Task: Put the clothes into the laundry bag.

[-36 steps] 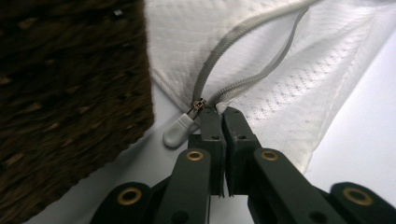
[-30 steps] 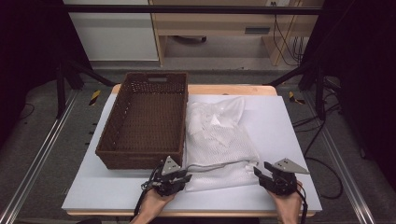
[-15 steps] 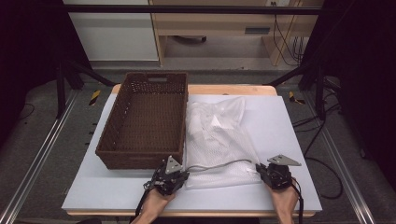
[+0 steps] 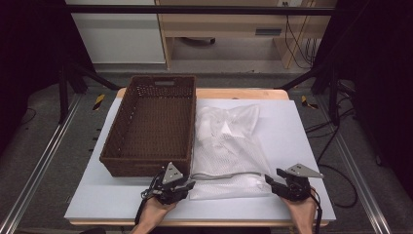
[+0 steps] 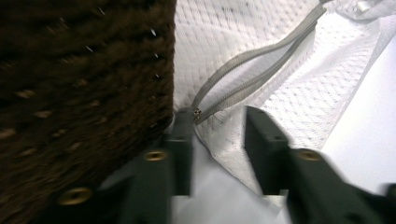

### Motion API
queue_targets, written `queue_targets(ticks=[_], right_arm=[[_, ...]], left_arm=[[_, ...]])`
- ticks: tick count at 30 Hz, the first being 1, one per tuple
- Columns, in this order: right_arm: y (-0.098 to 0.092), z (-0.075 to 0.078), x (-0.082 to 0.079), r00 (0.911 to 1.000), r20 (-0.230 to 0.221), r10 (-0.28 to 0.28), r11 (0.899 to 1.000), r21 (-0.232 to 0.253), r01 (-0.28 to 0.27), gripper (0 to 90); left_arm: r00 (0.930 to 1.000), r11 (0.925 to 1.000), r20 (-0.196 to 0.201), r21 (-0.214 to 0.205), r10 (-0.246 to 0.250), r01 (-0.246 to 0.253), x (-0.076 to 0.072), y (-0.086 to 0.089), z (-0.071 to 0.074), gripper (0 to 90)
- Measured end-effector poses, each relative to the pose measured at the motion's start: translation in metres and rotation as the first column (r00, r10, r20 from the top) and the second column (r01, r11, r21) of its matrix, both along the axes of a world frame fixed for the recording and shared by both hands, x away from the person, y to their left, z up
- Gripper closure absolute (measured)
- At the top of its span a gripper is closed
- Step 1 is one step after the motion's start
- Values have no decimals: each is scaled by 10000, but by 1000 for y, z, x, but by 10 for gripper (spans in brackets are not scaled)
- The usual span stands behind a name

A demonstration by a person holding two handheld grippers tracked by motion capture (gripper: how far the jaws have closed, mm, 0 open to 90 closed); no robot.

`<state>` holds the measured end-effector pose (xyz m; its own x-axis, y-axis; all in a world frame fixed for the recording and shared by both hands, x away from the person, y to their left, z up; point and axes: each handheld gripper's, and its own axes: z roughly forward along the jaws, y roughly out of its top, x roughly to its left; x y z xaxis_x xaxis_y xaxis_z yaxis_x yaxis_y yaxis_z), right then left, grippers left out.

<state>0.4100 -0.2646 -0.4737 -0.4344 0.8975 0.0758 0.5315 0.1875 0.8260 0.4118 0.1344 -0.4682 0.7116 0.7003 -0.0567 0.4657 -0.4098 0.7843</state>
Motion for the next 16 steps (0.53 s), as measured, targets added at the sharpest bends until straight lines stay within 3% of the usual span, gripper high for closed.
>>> queue_targets(ticks=[5, 11, 16], right_arm=[[-4, 8, 5, 9997, 188, -121, 9996, 257, 116, 284], [-12, 12, 10, 9981, 334, -511, 9978, 429, 496, 259], [-17, 11, 9, 9954, 455, -839, 9956, 460, 818, 254]], left_arm=[[9998, 9993, 140, -352, 135, -130, -7, 12, 9, 444], [9996, 9967, 128, -782, 238, -228, -10, 34, 15, 370], [9994, 9978, 200, -606, 282, -269, -12, 45, 15, 318]])
